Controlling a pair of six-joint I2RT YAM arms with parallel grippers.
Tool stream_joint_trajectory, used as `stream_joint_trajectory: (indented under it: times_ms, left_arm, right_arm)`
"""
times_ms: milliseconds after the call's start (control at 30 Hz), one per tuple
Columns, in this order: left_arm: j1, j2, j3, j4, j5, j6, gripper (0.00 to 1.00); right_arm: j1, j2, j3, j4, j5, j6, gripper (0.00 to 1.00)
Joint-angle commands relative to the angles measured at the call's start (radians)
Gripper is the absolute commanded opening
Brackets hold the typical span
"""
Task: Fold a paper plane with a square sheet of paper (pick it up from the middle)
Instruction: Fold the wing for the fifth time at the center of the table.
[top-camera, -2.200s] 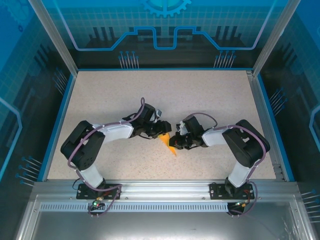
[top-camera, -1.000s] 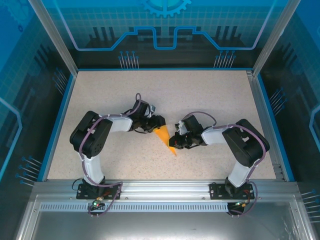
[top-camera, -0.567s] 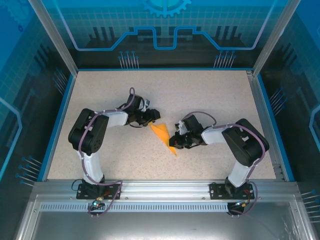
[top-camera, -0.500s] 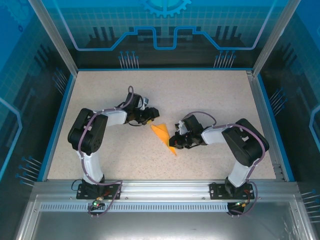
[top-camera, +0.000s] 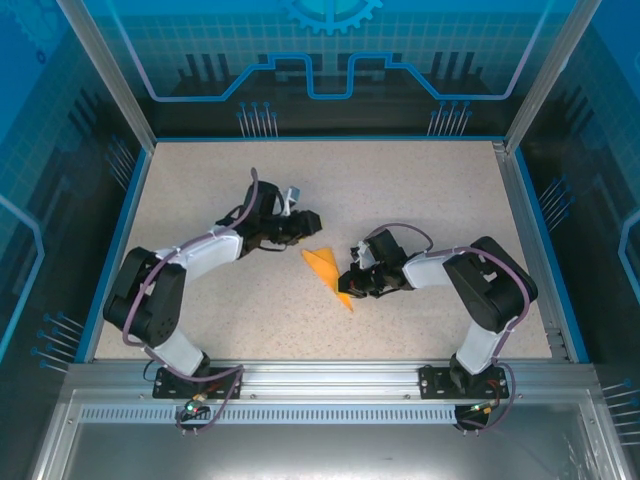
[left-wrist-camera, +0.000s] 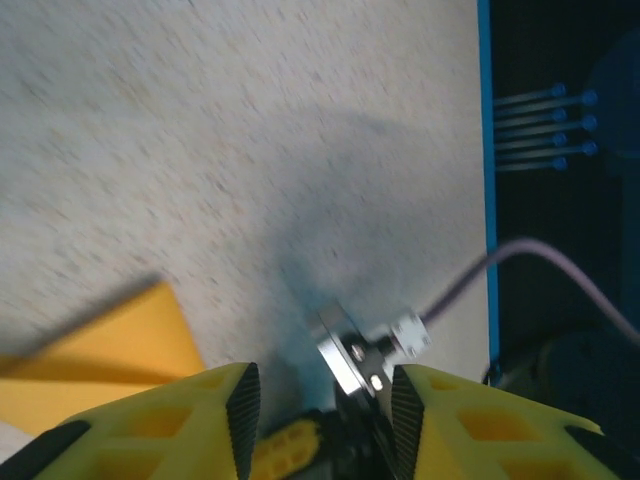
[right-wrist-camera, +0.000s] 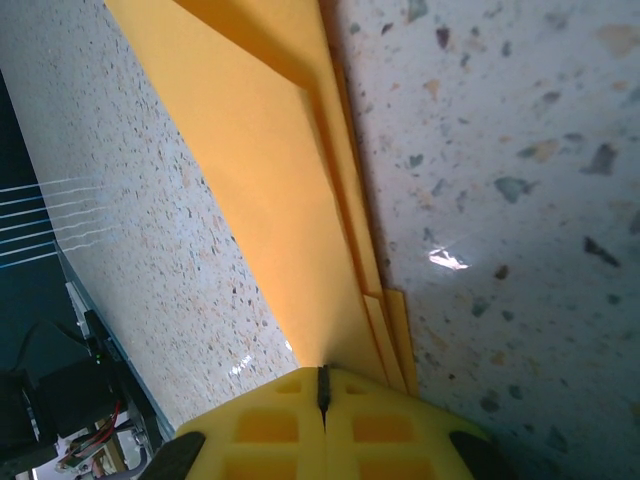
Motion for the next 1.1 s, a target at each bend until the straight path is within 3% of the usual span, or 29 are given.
stream_joint_trajectory:
  times_ms: [0,267,467,733,1067]
  left_arm:
    - [-0.054,0.009,-0.086,0.065,-0.010,-0.063,0.40]
    - [-0.086,0.126,-0.160,0.198,-0.045,-0.122,0.39]
    - [-0.068,0.187,-0.128,0.118,-0.138,-0.040,0.39]
    - [0.014,0.220,-0.131,0.136,-0.119,-0.023,0.39]
    - [0.067,0.243,-0.032,0.023,-0.096,0.046,0.40]
  right_arm:
    - [0.005,0.077,-0.045,-0.140,0.087,0.012,0.00]
    - [0.005,0.087,-0.050,-0.138,0.084,0.011,0.00]
    - [0.005,0.093,-0.055,-0.139,0.089,0.009,0.00]
    - [0.004,0.074,-0.056,-0.164,0.097,-0.002,0.00]
    - [0.005,0.070,-0.043,-0.185,0.091,-0.017,0.00]
